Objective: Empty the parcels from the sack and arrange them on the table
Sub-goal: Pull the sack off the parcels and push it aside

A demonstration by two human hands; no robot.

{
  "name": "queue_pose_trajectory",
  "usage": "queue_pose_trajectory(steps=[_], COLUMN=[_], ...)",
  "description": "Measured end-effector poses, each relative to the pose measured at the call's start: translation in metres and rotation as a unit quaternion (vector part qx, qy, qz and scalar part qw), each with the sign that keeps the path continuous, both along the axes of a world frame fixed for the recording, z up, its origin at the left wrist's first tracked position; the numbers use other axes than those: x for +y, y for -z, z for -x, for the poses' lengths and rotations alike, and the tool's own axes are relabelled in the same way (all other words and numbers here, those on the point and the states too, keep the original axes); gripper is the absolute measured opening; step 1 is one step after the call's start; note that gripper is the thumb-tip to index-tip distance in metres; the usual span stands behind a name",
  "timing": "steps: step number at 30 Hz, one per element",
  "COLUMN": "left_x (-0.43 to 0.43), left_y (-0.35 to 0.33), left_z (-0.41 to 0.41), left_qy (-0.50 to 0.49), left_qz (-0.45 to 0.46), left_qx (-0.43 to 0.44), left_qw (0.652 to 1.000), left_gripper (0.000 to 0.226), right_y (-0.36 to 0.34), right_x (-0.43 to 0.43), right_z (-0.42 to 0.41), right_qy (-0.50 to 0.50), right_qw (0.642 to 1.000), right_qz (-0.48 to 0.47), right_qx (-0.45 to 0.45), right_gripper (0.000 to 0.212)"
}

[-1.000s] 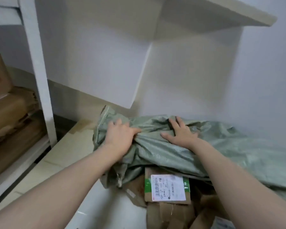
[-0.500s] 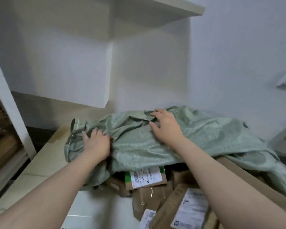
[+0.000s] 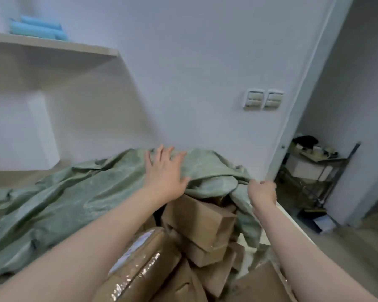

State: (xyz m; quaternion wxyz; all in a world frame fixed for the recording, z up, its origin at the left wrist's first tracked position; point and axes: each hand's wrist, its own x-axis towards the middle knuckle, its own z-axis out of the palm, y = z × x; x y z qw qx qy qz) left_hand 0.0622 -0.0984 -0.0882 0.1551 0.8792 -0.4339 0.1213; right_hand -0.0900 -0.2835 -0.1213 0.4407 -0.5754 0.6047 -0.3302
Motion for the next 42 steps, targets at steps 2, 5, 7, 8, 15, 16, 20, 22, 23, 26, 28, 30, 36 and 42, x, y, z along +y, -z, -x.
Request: queue_pose_trajectory(steps=[2,5,7,8,15,16,20,22,23,26,28,30,36,42], left_x=[-0.05,-0.118,-0.152,-0.166,-0.237,-0.247,-0.269,-0.267,-0.266,-0.261,-0.254,-0.243,-0.202,-0.133], left_y=[0.001,0.016,0.027,0.031,0.043,0.045,0.064,0.076,0.081,0.081,0.078,0.073,0.056,0.023], left_z=[0.039,0.087,0.104,0.107,0.078,0.072,0.05,0.046,0.046,0.051,0.056,0.06,0.07,0.07], left_qy=[0.012,0.043,0.057,0.063,0.066,0.063,0.032,0.054,0.068,0.078,0.073,0.074,0.057,-0.013], left_qz=[-0.036,-0.12,-0.178,-0.202,-0.319,-0.336,-0.401,-0.37,-0.331,-0.209,-0.146,-0.107,-0.077,0.081], left_qx=[-0.006,-0.034,-0.069,-0.086,-0.158,-0.159,-0.048,0.006,0.004,-0.001,0.022,0.06,0.152,-0.035], left_qw=[0.999,0.991,0.98,0.974,0.932,0.926,0.914,0.928,0.941,0.975,0.986,0.99,0.984,0.996], left_gripper=[0.083,0.102,0.114,0.118,0.145,0.147,0.133,0.096,0.077,0.051,0.045,0.045,0.066,0.122], right_y=[0.02,0.034,0.048,0.053,0.082,0.089,0.113,0.12,0.122,0.118,0.104,0.083,0.011,-0.015], right_x=[-0.04,-0.063,-0.077,-0.082,-0.136,-0.146,-0.175,-0.181,-0.182,-0.179,-0.179,-0.179,-0.138,-0.066], right_z=[0.031,0.068,0.077,0.075,0.055,0.049,0.026,0.017,0.013,-0.004,-0.014,-0.022,-0.028,-0.041], right_qy=[0.004,-0.058,-0.078,-0.091,-0.062,-0.062,-0.09,-0.079,-0.078,-0.102,-0.135,-0.16,-0.245,-0.328], right_qw=[0.988,0.938,0.891,0.869,0.828,0.827,0.839,0.82,0.809,0.762,0.772,0.817,0.928,0.872], right_qz=[-0.133,-0.316,-0.413,-0.446,-0.509,-0.504,-0.469,-0.473,-0.469,-0.479,-0.447,-0.369,0.05,0.365], right_qx=[-0.077,-0.133,-0.172,-0.194,-0.227,-0.241,-0.262,-0.312,-0.345,-0.424,-0.431,-0.413,-0.277,0.004], right_gripper=[0.067,0.048,0.052,0.06,0.098,0.1,0.1,0.063,0.053,0.049,0.042,0.034,0.046,0.041])
